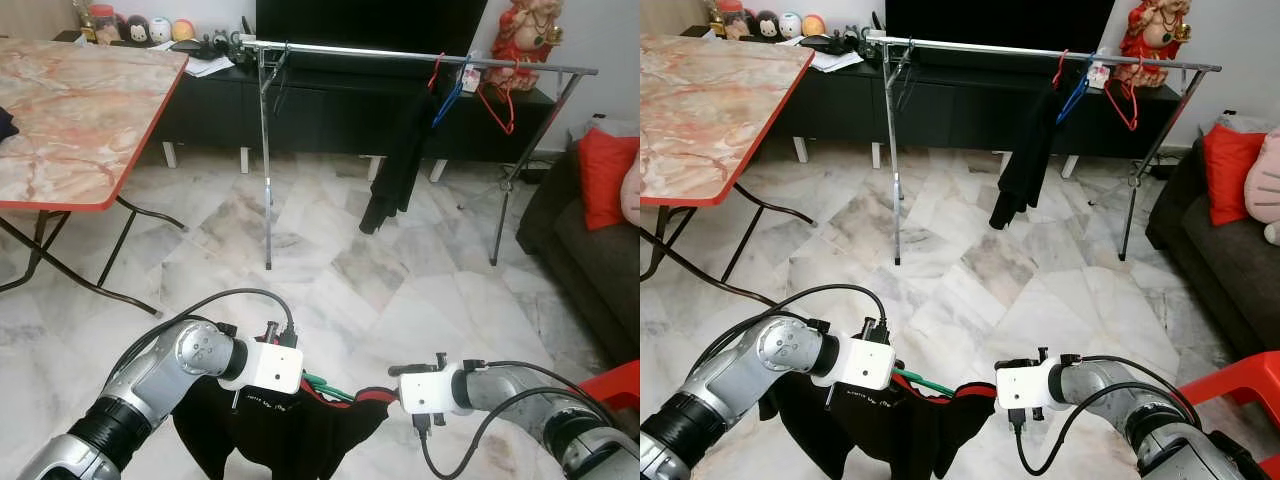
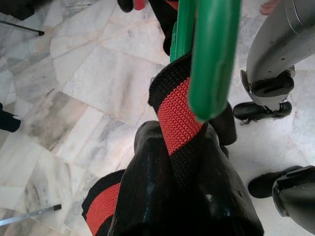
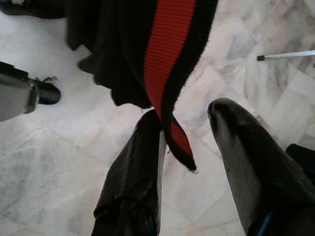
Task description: Hang hanger
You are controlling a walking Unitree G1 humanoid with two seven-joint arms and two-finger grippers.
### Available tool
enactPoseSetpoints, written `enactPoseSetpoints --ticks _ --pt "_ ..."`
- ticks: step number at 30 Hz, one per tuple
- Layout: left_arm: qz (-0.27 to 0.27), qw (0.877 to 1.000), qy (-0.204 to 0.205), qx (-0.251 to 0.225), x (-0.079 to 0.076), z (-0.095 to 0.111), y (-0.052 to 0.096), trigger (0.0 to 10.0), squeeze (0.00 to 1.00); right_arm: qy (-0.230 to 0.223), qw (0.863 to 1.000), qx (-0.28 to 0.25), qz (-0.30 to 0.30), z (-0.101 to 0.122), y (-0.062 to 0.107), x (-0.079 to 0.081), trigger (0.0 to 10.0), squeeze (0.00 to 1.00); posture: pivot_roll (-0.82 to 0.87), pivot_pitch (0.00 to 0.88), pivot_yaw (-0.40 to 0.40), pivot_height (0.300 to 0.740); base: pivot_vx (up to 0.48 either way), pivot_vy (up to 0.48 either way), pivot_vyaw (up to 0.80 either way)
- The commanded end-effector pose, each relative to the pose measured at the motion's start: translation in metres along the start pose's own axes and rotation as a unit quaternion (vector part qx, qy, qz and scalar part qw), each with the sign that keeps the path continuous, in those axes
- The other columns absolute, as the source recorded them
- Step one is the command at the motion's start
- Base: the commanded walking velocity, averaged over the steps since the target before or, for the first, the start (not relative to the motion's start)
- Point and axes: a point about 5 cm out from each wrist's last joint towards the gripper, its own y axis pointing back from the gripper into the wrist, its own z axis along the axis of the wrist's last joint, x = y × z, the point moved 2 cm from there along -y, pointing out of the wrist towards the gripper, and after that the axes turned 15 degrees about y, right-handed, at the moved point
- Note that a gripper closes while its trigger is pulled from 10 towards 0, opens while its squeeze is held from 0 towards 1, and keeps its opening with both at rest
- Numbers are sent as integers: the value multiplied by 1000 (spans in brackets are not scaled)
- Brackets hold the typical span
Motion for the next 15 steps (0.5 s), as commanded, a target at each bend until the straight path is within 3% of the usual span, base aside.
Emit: enactPoseSetpoints --ticks 1,14,15 --pt "8 1000 -20 -15 6 12 2 10000 0 -6 1000 -4 7 -3 3 3 0 0 -19 0 -152 740 0 0 0" --pt "11 1000 -20 -16 7 12 2 10000 0 -12 1000 -14 21 -1 3 6 0 0 -17 0 -157 740 0 0 0" --pt "11 1000 -20 -16 7 13 2 10000 0 -13 999 -16 28 -1 3 8 10000 0 -17 0 -157 740 0 0 0"
